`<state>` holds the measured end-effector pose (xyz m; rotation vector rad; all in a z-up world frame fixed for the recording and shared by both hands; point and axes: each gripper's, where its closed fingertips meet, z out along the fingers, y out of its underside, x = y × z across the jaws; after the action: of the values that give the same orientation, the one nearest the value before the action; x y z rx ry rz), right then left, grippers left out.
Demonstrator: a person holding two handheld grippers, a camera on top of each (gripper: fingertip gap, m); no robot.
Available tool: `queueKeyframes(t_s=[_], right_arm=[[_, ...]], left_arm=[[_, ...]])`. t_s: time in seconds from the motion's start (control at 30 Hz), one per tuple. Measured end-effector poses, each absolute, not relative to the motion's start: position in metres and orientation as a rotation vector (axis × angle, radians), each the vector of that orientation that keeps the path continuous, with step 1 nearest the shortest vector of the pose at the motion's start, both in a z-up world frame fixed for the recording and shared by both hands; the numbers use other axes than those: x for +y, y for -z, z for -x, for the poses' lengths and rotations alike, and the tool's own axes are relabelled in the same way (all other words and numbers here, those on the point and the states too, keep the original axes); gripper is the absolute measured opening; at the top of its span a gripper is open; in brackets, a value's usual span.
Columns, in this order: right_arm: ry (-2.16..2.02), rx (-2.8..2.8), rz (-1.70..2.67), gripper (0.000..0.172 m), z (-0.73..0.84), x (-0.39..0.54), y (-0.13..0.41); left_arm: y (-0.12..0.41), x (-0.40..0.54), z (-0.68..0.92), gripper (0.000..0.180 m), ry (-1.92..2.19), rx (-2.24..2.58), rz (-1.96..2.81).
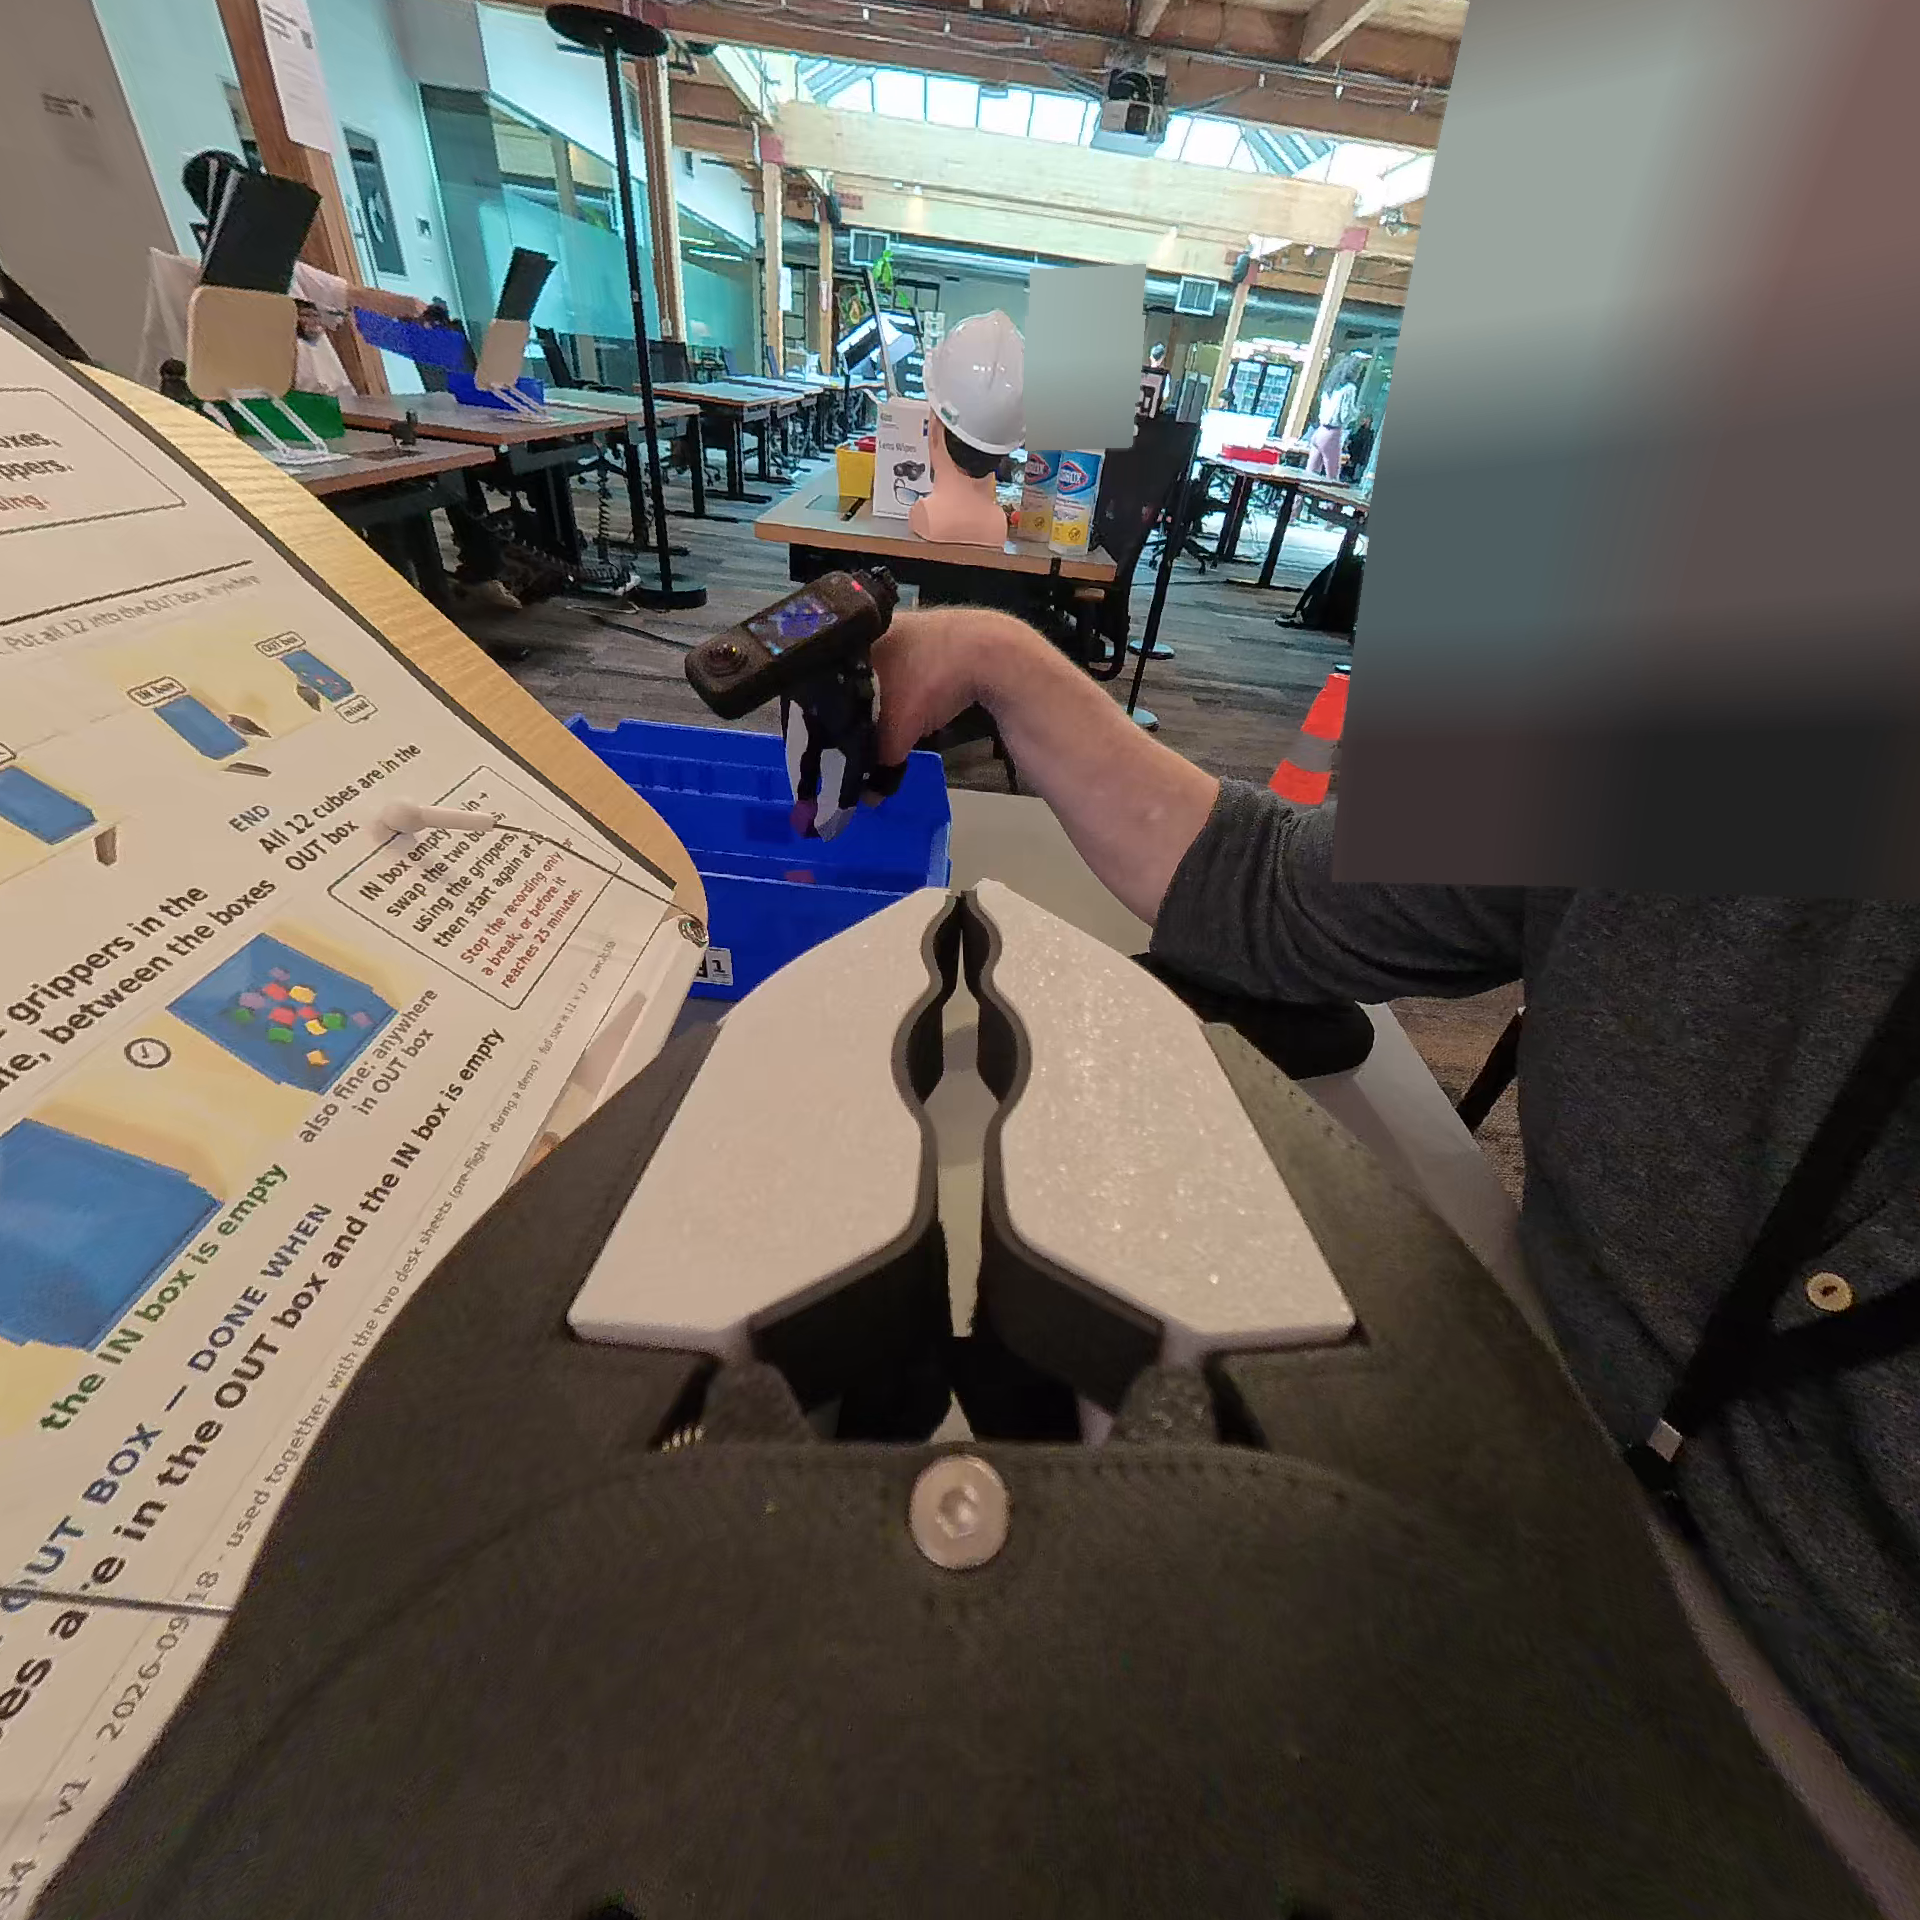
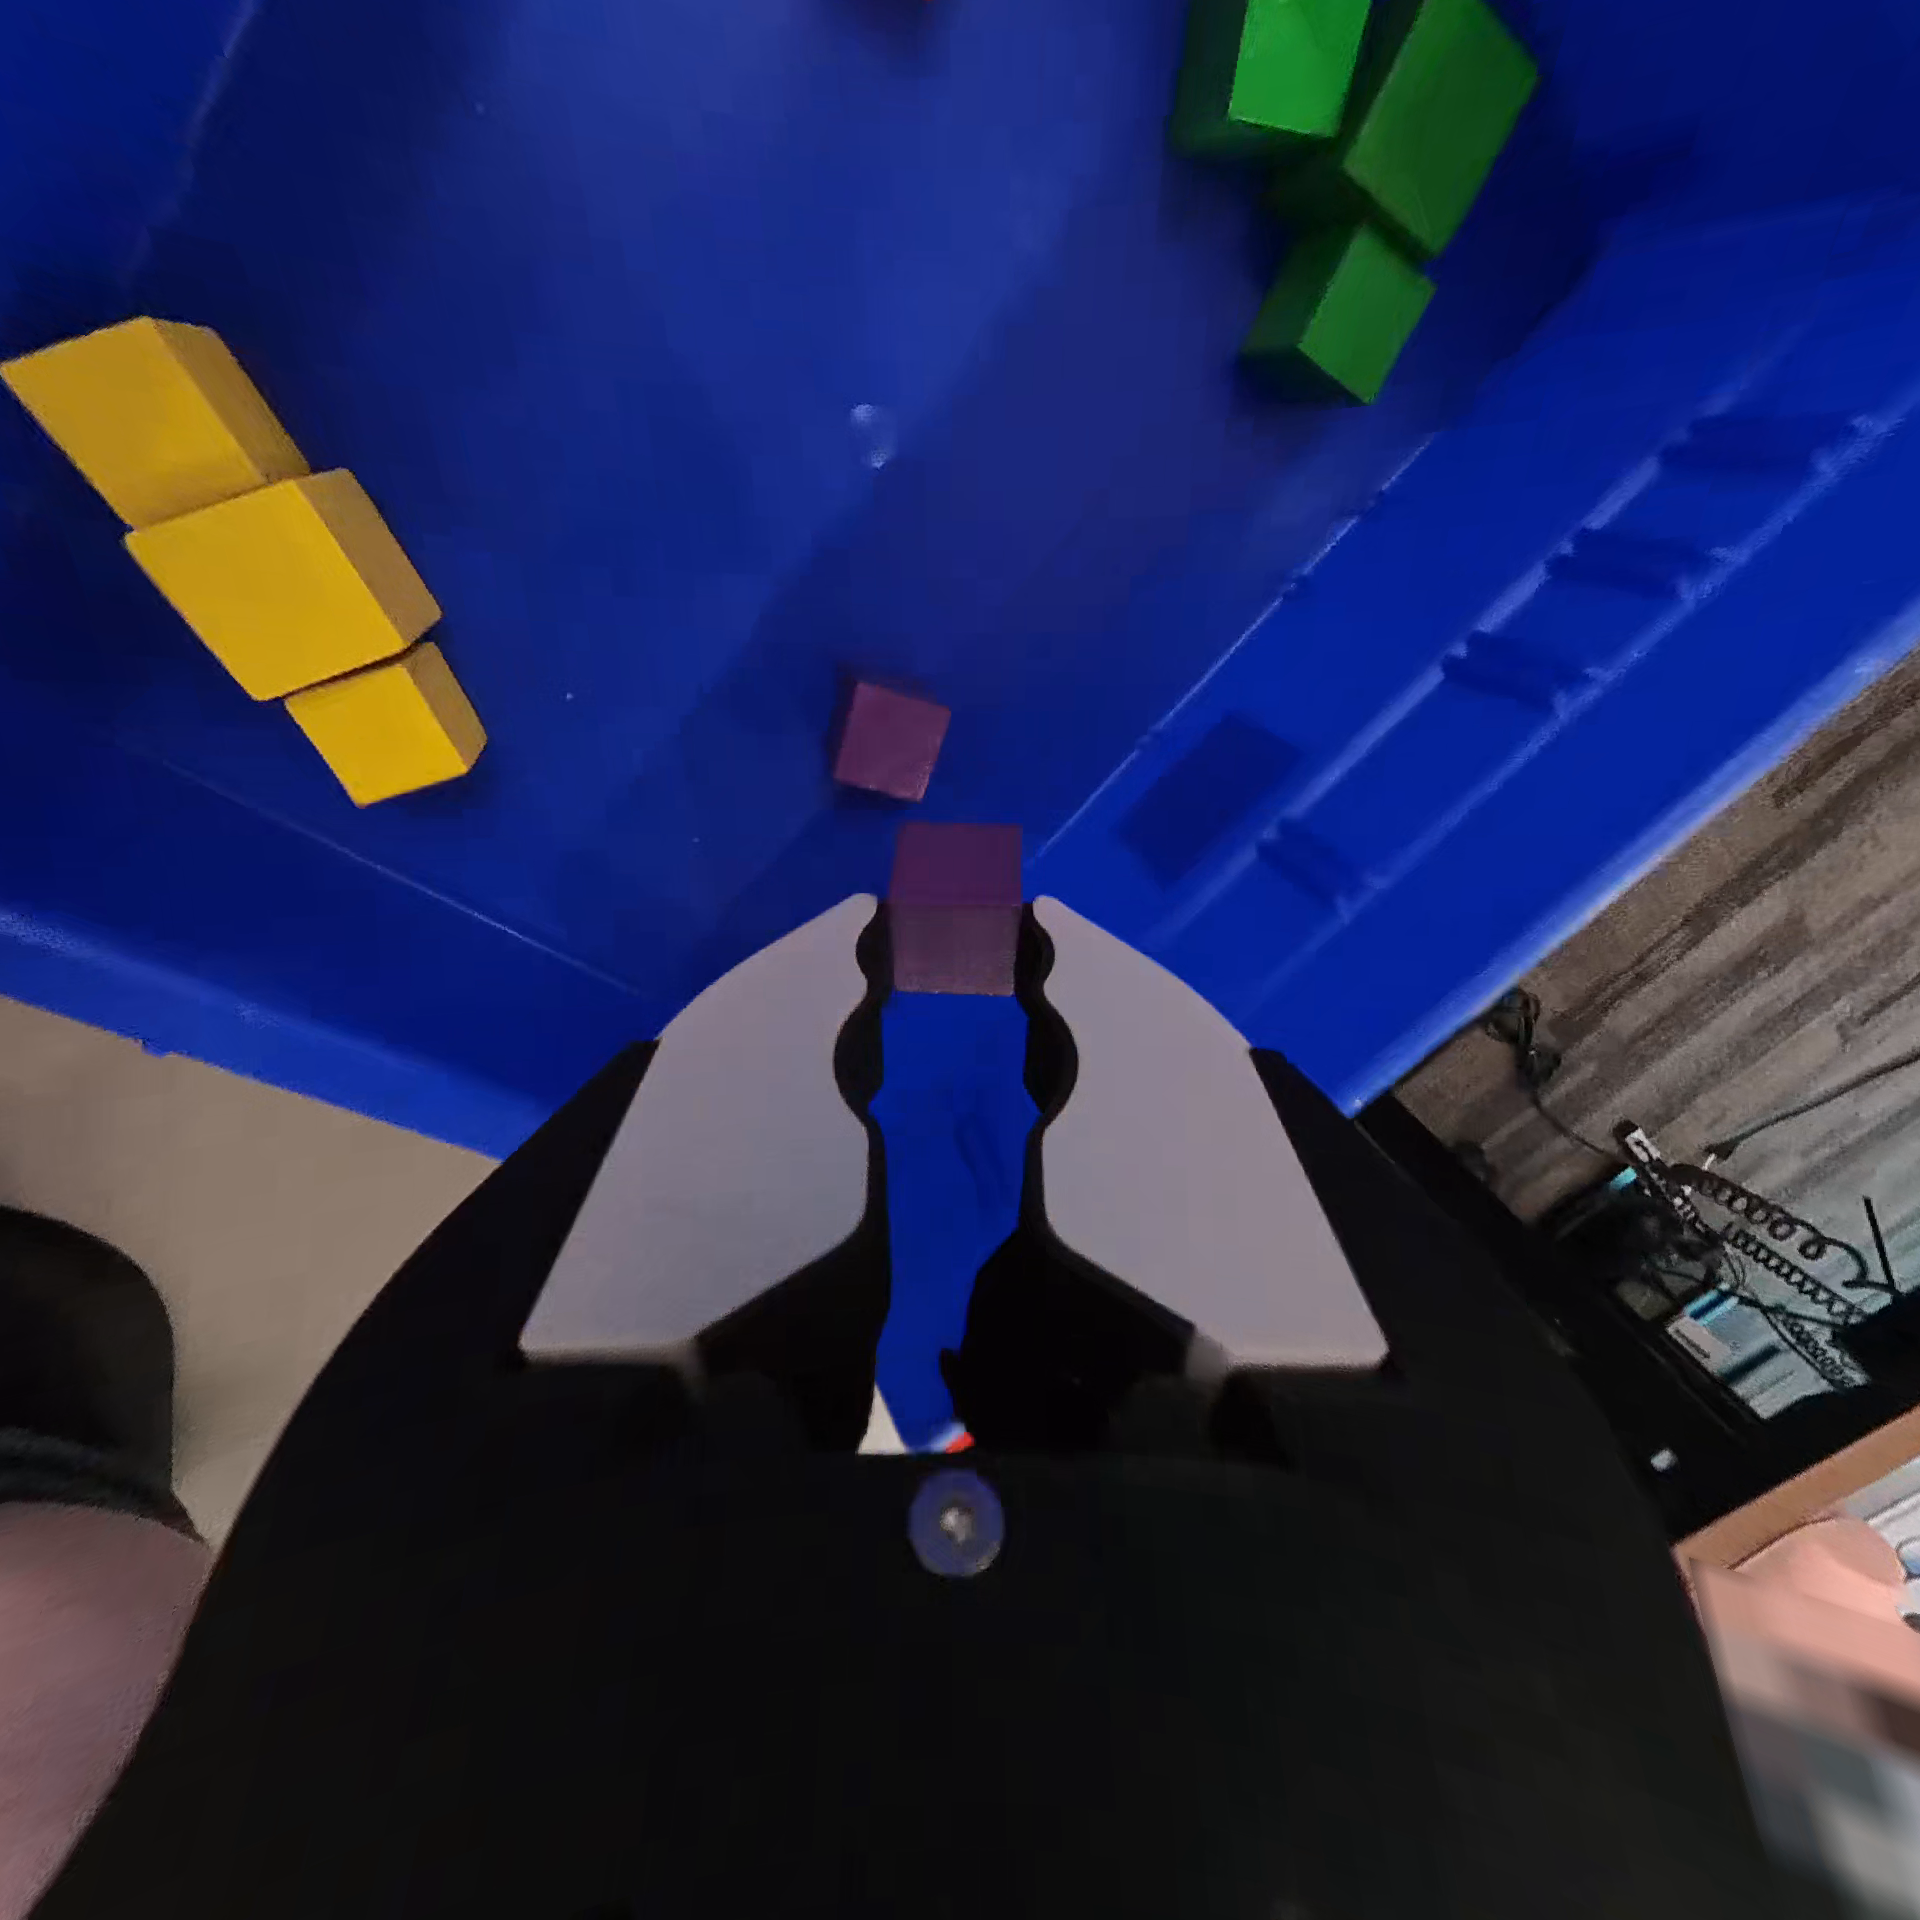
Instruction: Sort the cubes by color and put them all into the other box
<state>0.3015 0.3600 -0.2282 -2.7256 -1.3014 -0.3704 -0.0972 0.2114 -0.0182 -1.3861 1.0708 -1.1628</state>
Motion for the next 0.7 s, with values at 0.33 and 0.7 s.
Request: queueKeyframes(t_s=[0.33,0.7], right_arm=[[0.443,-1.259,2.83,0.023,-0.311,0.368,0.256],[0.495,-1.2,2.852,0.029,-0.309,0.376,0.264]], left_arm=[[0.016,0.211,0.101,0.0,1.151,1.077,1.386],[0.016,0.209,0.102,0.0,1.131,1.098,1.393]])
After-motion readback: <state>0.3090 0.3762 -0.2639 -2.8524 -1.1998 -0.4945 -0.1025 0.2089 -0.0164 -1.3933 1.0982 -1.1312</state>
